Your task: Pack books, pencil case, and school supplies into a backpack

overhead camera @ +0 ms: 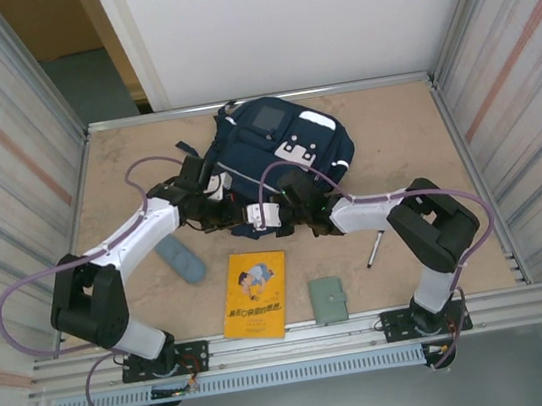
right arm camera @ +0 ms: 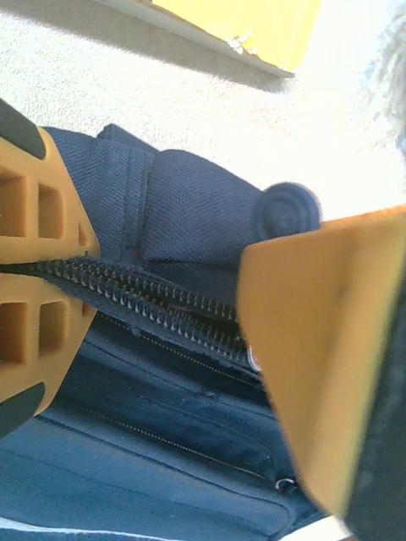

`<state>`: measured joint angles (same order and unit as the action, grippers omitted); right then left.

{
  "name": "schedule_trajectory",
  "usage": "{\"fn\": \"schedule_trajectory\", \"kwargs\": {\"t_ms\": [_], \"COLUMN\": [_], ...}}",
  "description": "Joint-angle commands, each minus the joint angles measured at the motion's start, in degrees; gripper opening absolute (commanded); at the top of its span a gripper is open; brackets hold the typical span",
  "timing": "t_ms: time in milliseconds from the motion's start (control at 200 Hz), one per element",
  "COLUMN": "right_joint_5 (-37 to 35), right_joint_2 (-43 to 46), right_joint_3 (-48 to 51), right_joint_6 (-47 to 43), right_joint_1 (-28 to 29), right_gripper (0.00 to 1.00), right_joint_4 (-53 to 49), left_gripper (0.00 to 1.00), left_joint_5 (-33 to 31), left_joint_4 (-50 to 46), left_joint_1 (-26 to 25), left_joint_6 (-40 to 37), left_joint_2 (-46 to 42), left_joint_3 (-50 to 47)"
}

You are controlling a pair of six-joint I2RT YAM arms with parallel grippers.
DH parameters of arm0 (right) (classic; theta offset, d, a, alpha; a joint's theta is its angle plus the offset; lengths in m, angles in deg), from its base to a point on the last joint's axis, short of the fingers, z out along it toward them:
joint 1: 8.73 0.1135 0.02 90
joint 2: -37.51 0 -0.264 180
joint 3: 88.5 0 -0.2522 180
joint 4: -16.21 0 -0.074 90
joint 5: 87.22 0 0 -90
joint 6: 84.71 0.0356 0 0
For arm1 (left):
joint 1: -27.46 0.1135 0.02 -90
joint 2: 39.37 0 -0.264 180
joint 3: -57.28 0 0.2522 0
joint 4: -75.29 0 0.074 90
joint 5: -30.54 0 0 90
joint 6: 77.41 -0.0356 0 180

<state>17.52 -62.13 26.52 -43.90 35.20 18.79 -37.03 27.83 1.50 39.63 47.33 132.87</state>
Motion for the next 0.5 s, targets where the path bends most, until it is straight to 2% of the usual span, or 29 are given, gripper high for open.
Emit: {"fn": "schedule_trajectory", "kwargs": {"t_ms": [0, 130, 205, 301, 336, 426, 456, 496], "right_joint_5": [-4.8, -5.95, -7.71, -8.73, -7.9, 0.12, 1.53, 2.47], "right_joint_2": [3.72, 6.68, 5.98, 6.51, 7.5, 11.52, 12.62, 13.75], "right_joint_3": [1.15, 3.97, 3.24, 2.88, 2.77, 2.12, 2.75, 3.71], "right_joint_6": [-4.55, -10.56, -14.72, -16.24, -14.15, -10.56, -9.74, -9.51], "right_joint_1": [-0.95, -2.32, -3.04, -4.84, -5.63, -8.19, -8.45, -8.37], "right_gripper": [0.0, 0.01, 0.02, 0.03, 0.07, 0.06, 0.06, 0.06], "right_joint_4": [-4.45, -10.2, -14.75, -16.2, -15.9, -18.99, -18.03, -16.42], "left_gripper": [0.0, 0.0, 0.0, 0.0, 0.0, 0.0, 0.06, 0.07], "left_joint_5": [-3.29, -14.34, -15.18, -9.91, -6.59, 2.06, 3.83, 4.72], "left_joint_4": [-2.22, -8.76, -9.66, -8.37, -7.31, -4.41, -3.4, -1.89], "left_joint_1": [4.27, 6.68, 6.66, 6.7, 6.65, 5.82, 5.27, 4.07], "left_joint_6": [-3.23, -7.18, -9.82, -10.0, -10.02, -10.22, -10.05, -9.6], "left_joint_2": [-3.06, -2.03, -0.91, 1.12, 1.81, 2.23, 1.67, 0.38], "left_joint_3": [0.56, 3.09, 4.3, 4.62, 4.45, 4.12, 3.9, 3.43]}}
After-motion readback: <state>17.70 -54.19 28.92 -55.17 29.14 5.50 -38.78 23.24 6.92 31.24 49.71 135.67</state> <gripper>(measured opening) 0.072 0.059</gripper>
